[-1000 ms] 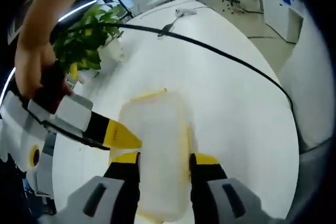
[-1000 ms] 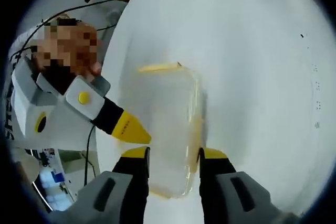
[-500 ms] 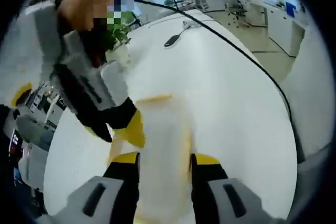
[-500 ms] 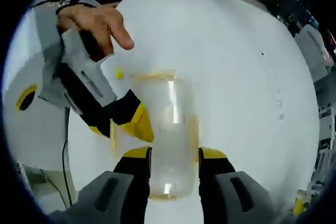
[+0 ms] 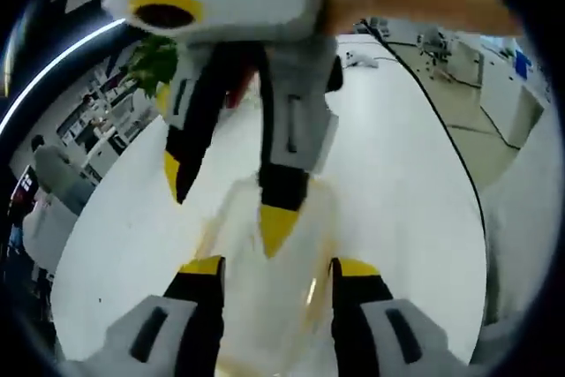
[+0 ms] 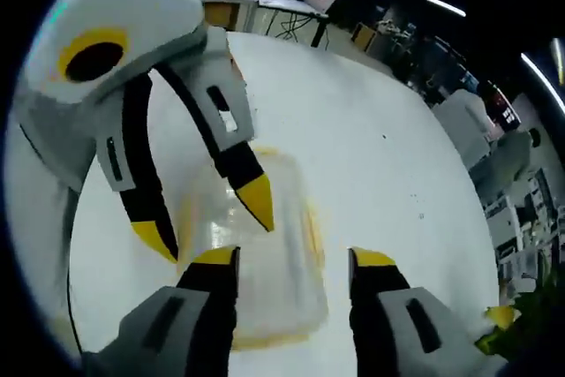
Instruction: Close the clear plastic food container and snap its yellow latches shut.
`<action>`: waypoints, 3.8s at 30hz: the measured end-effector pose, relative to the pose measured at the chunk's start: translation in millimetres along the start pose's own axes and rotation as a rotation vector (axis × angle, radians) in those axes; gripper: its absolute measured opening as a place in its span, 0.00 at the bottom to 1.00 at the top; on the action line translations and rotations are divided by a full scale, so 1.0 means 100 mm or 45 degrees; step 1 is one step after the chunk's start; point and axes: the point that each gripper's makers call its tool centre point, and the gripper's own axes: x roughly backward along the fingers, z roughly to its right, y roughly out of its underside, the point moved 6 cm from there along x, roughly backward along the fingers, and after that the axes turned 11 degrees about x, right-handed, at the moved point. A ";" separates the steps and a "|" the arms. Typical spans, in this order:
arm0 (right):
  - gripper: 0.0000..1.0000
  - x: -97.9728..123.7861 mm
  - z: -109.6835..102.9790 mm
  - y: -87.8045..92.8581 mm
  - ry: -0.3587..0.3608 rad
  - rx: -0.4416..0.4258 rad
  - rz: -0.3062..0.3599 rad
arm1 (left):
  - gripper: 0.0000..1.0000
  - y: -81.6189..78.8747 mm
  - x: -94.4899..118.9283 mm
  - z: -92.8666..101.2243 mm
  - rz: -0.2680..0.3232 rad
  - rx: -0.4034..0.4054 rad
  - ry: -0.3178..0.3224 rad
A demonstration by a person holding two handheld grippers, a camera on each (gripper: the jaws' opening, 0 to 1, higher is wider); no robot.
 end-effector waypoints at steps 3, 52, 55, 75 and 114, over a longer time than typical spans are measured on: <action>0.65 0.06 -0.13 0.09 -0.074 -0.121 0.052 | 0.49 -0.08 0.14 -0.04 0.113 0.139 -0.020; 0.76 -0.31 -0.74 0.60 0.111 -0.575 0.211 | 0.90 0.86 -0.03 -0.14 0.101 0.511 -0.202; 0.76 -0.32 -0.70 0.60 0.141 -0.555 0.161 | 0.76 0.82 -0.03 -0.09 0.098 0.564 -0.160; 0.47 -0.65 -0.71 0.05 0.069 -0.408 0.131 | 0.55 1.32 0.60 -0.47 -0.044 0.598 -0.291; 0.24 -1.45 -0.61 -1.20 0.219 -0.592 0.139 | 0.42 2.15 1.56 -1.59 -0.090 0.527 -0.306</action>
